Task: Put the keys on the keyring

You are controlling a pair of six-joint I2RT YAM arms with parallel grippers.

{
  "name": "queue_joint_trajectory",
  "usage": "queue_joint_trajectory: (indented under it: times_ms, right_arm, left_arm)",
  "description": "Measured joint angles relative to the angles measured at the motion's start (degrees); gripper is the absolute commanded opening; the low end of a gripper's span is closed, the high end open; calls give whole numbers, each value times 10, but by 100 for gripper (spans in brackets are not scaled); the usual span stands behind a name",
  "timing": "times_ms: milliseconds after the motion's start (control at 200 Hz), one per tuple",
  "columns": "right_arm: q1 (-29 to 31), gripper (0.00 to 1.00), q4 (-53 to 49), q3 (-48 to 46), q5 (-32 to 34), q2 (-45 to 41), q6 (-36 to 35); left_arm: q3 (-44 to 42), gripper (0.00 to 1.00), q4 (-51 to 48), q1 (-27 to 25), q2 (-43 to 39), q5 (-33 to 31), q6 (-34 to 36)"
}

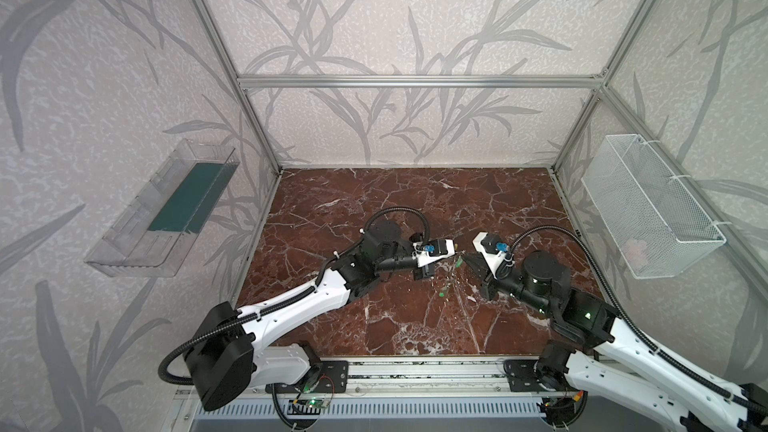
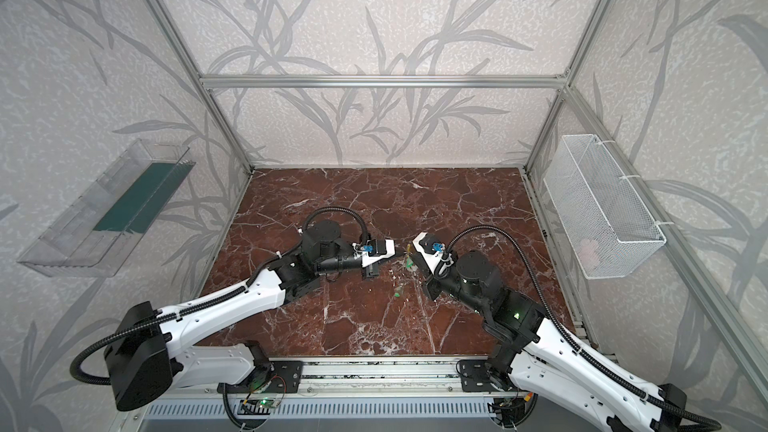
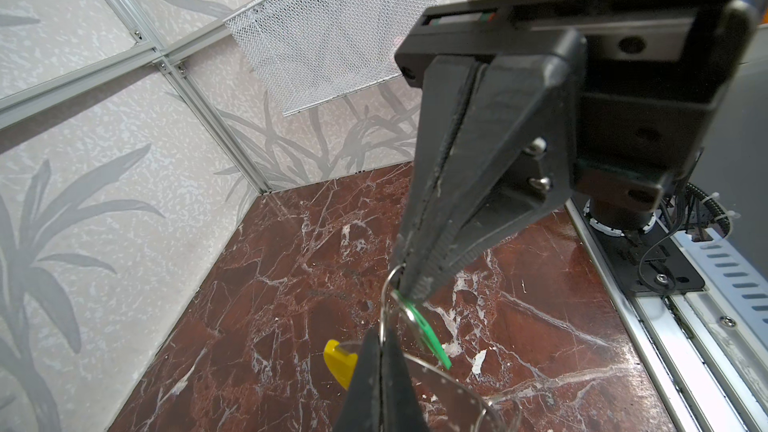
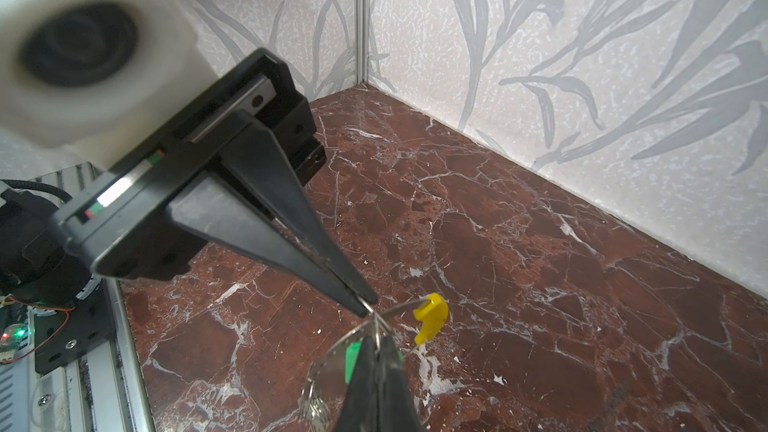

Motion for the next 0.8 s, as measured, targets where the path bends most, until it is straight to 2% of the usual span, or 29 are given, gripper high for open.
queue_joint_trajectory:
  times_ms: [800]
  right_arm:
    - [1,0,0,-26,24,-30,50]
  left_arm:
    - [1,0,-1,-7,-6,10,9]
